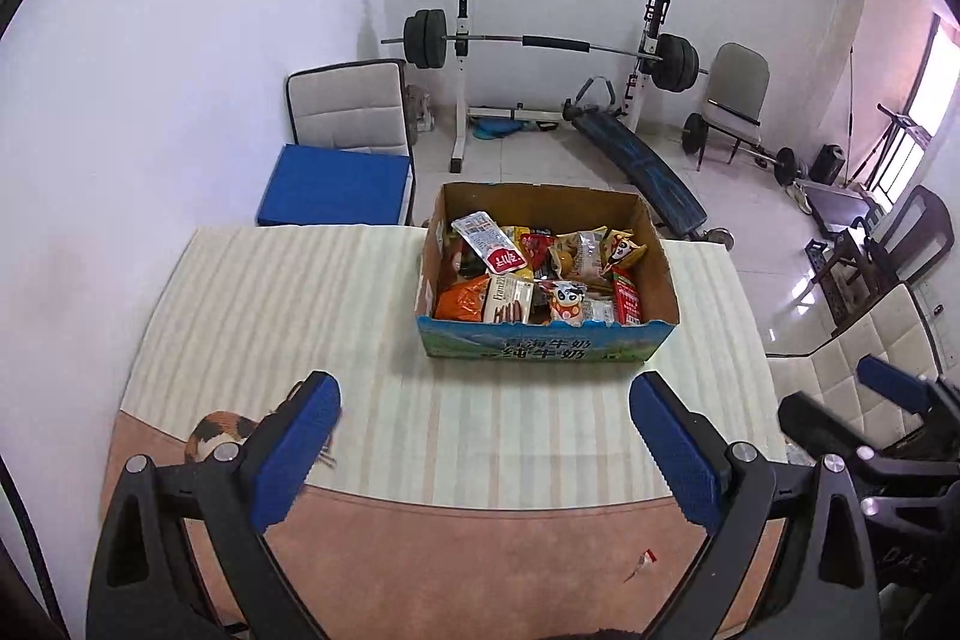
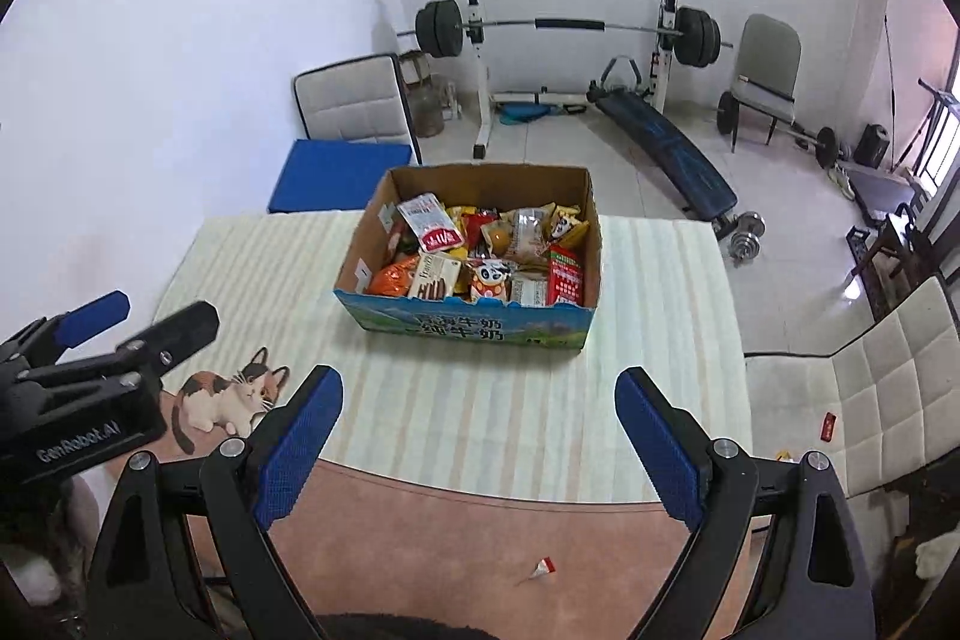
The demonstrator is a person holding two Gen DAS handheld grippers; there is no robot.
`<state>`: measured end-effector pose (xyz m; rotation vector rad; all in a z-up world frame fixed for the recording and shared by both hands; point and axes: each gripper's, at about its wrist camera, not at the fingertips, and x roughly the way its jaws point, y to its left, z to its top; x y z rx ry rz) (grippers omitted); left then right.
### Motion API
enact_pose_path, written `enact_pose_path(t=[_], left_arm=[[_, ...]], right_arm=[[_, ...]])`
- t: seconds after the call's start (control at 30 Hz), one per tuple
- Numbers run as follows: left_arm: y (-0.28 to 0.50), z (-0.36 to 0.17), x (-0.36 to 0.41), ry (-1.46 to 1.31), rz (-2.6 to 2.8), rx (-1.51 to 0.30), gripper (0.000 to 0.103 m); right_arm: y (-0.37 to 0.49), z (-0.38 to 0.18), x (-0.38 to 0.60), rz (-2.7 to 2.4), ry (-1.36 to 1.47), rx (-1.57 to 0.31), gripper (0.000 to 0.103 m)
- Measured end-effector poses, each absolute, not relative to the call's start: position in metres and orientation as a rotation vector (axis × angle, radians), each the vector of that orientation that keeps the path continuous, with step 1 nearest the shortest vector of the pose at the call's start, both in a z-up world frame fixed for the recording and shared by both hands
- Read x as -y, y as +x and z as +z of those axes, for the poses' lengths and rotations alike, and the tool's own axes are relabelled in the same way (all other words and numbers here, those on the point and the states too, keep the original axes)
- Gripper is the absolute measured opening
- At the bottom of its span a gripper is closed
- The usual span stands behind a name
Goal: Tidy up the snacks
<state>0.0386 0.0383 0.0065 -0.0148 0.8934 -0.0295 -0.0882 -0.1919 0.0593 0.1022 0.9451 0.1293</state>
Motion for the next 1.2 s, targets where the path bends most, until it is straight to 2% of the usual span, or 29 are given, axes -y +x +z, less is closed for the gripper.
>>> enact_pose_path(t=[0.27, 0.43, 0.83, 1.2], left_arm=[[0.021, 0.010, -0.043, -0.049, -0.016, -0.887, 0.099], [0.028, 0.005, -0.049, -0.084, -0.003, -0.872, 0.099], [0.068, -0.014, -0.040, -0.036, 0.037, -0.828, 0.099], [0.096, -0.037, -0.030, -0.003, 0.033, -0.858, 0.099]], right_arm=[[-0.105, 0.075, 0.192, 0.120, 0.094, -0.923, 0.095], [-0.097, 0.072, 0.193, 0.084, 0.085, -0.898, 0.099], [-0.049, 0.050, 0.204, 0.008, 0.115, -0.876, 0.100], [-0.014, 0.023, 0.210, -0.035, 0.083, -0.897, 0.100]])
